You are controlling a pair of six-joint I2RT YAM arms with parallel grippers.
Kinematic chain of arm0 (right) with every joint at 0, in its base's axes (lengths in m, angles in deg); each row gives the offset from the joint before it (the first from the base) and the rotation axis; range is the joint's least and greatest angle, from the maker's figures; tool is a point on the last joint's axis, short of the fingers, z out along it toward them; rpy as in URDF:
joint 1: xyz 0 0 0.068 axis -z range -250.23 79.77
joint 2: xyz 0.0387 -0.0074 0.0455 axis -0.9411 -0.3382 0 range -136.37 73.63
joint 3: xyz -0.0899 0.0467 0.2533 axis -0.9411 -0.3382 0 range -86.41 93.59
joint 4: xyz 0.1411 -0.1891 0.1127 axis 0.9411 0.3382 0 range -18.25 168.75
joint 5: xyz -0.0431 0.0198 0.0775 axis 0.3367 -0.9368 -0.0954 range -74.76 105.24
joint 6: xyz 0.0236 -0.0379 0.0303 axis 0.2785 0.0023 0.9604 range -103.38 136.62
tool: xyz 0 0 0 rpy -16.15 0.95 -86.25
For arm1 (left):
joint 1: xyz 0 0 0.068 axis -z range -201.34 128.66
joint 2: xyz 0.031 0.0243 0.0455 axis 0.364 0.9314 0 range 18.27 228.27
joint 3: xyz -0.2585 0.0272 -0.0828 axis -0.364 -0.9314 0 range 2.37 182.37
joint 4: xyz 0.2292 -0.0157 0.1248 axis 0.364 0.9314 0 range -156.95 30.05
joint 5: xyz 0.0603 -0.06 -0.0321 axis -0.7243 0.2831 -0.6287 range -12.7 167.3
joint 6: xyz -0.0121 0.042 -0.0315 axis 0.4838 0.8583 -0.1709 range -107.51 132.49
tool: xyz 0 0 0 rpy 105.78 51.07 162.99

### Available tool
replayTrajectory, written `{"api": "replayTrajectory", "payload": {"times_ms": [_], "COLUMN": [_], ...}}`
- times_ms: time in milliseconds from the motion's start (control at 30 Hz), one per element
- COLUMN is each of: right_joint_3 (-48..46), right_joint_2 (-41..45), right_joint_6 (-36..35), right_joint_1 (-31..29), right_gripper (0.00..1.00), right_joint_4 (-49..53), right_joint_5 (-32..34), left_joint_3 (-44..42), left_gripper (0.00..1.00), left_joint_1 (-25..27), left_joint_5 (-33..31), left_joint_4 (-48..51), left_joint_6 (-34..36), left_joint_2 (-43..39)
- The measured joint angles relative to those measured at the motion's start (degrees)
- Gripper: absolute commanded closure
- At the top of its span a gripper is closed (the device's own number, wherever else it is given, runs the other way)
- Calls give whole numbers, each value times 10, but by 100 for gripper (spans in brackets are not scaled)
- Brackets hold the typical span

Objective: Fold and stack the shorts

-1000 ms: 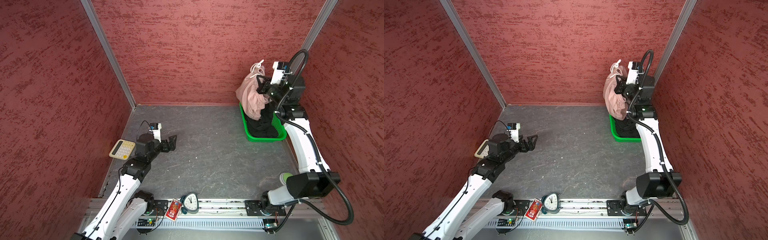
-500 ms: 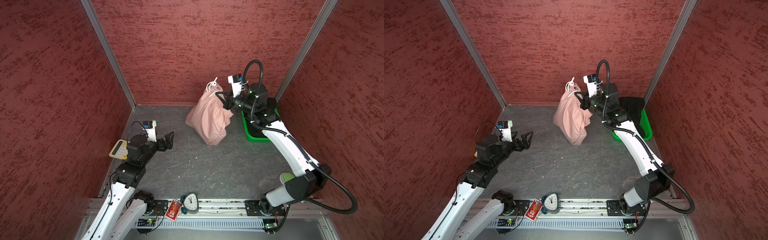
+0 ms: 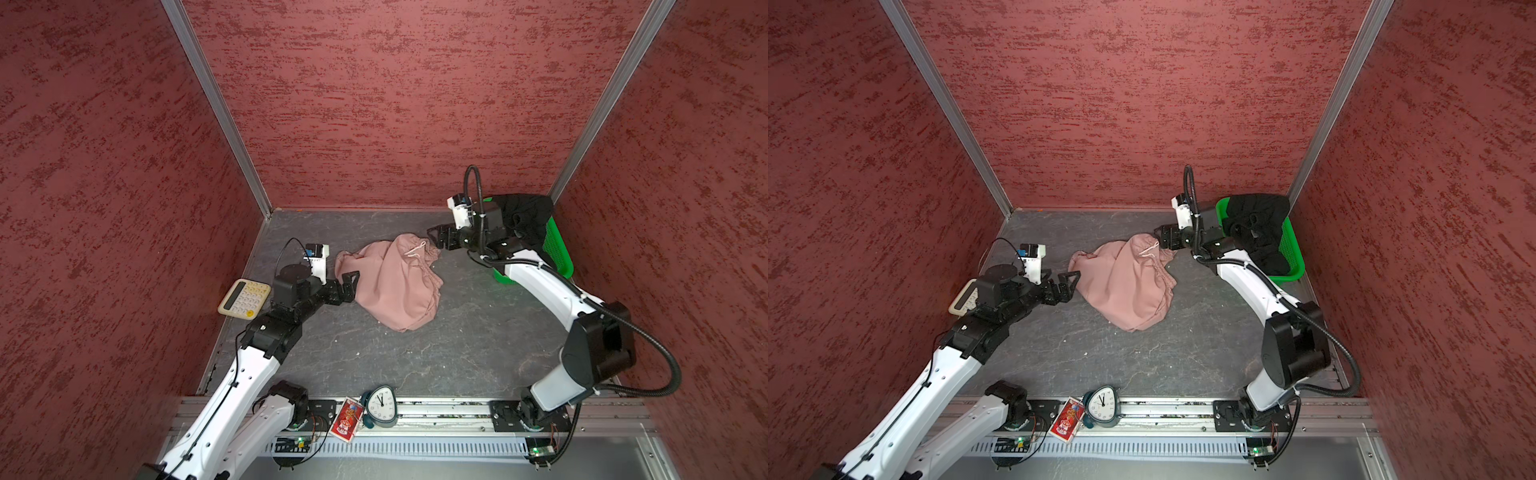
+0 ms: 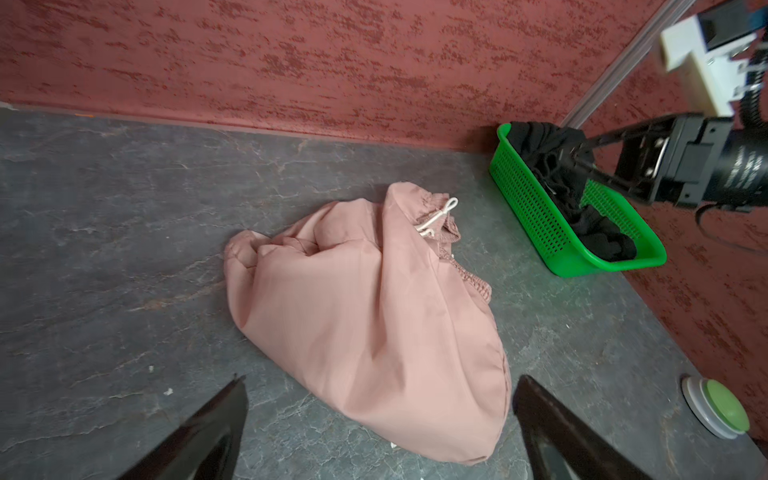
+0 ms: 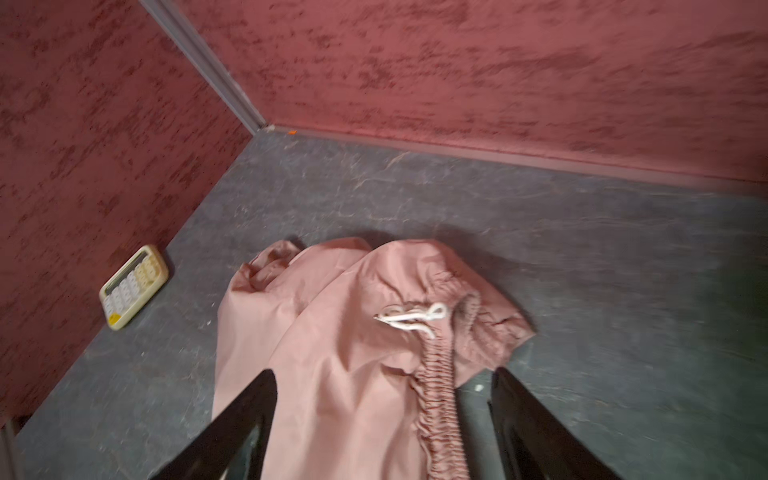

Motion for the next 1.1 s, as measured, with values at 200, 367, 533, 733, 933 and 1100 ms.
{"api": "replayTrajectory", "payload": {"times_ms": [200,367,533,733,933,1100], "right_joint_3": [-57,-111,-152,-160,-171,-194], "right_joint_2": [44,52,49,25,18,31], "right_joint_6": [15,32,38,35,33,33], "right_joint_1": [46,79,96,97,132,151], "right_gripper": [22,27,27,24,24,25], "right_joint_4": [-1,17,37,49,46,48], "right_joint_5": [38,39,46,76,91,94], "left_joint_3": [18,121,276,347,382,390], "left_gripper": [1,1,1,1,1,0], "left_joint_1": [127,243,304,346,359,356], "left_joint_5": [-8,-58,-116,-158,-193,-223], "left_joint_4": [-21,-33,-17,1,6,5], "left_joint_6": [40,90,120,136,129,115], "left_joint_2": [102,282,487,606,662,697]}}
